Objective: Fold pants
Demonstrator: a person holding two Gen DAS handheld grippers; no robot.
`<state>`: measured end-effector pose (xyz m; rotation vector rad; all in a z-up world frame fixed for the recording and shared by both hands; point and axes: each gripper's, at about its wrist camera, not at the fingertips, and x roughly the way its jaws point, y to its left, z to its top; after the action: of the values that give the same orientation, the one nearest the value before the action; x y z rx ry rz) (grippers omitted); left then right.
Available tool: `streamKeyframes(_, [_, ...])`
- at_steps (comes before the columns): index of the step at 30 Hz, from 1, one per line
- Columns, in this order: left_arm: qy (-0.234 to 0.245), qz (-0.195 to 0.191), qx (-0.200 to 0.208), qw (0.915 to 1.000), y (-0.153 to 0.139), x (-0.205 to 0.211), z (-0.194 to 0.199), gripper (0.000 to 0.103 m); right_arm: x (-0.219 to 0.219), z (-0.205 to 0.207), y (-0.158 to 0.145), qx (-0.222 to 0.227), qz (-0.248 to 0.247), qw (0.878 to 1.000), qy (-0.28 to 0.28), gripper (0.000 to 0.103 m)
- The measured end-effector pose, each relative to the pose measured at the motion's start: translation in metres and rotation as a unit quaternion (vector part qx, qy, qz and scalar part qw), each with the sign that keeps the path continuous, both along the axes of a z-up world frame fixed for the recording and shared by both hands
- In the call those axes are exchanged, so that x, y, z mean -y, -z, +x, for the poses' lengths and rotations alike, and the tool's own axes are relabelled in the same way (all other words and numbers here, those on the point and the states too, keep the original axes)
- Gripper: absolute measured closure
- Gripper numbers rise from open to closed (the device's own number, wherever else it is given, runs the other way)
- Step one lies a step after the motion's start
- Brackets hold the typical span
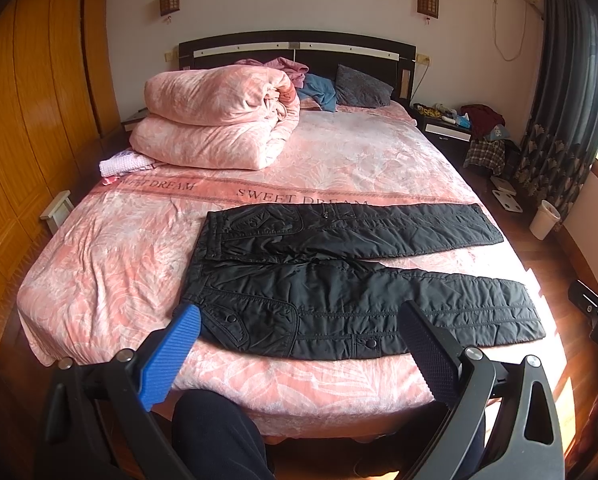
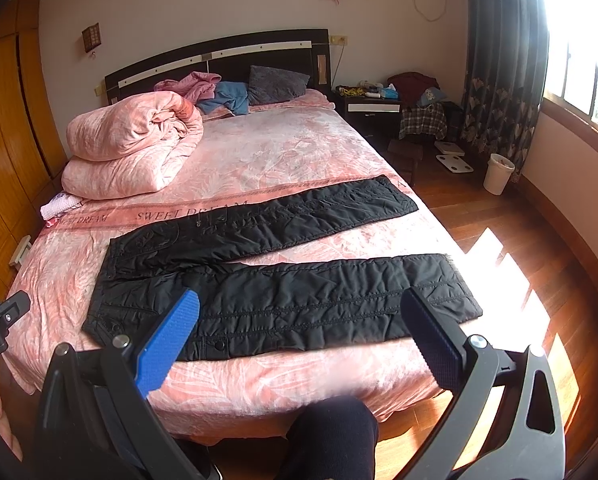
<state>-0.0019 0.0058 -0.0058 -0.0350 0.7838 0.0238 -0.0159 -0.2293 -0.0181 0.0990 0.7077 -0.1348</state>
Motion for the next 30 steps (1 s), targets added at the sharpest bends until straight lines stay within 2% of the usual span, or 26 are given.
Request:
streamKeyframes(15, [0.003, -0.003, -0.003, 1.0, -0.002, -0.003, 0.001, 0.004, 0.001, 0.0, 0.002, -0.002, 0.001, 1.0, 0.001, 0.002])
streamKeyframes(18, [0.031, -0.048, -0.005, 0.9983, 0.002, -0.009, 0.006, 0.004, 0.005, 0.0, 0.006, 0.007, -0.007, 1.0, 0.005, 0.002])
streamKeyframes(21, [0.067, -0.117, -0.048, 0.9898, 0.036, -0.031, 0.026, 0.004, 0.013, 0.009, 0.021, 0.022, -0.011, 1.0, -0.011, 0.002])
streamKeyframes(23, [0.083, -0.179, -0.075, 0.9775, 0.066, -0.058, 0.042, 0.004, 0.023, 0.023, 0.041, -0.009, 0.01, 1.0, -0.02, 0.002])
streamKeyframes(25, [0.056, -0.209, -0.084, 0.9727, 0.097, -0.093, 0.056, 0.004, 0.036, 0.033, 0.062, -0.034, 0.06, 0.997, -0.031, 0.002])
streamKeyframes(27, [0.025, -0.262, -0.092, 0.9603, 0.127, -0.14, 0.073, 0.004, 0.048, 0.037, 0.08, -0.049, 0.098, 0.993, -0.033, 0.002])
streamKeyframes(29, [-0.022, -0.251, -0.125, 0.9595, 0.159, -0.182, 0.093, 0.004, 0.052, 0.039, 0.092, -0.058, 0.115, 0.991, -0.027, 0.002])
streamKeyframes(30, [-0.048, -0.25, -0.148, 0.9558, 0.176, -0.205, 0.104, 0.004, 0.054, 0.04, 0.098, -0.062, 0.126, 0.99, -0.028, 0.002])
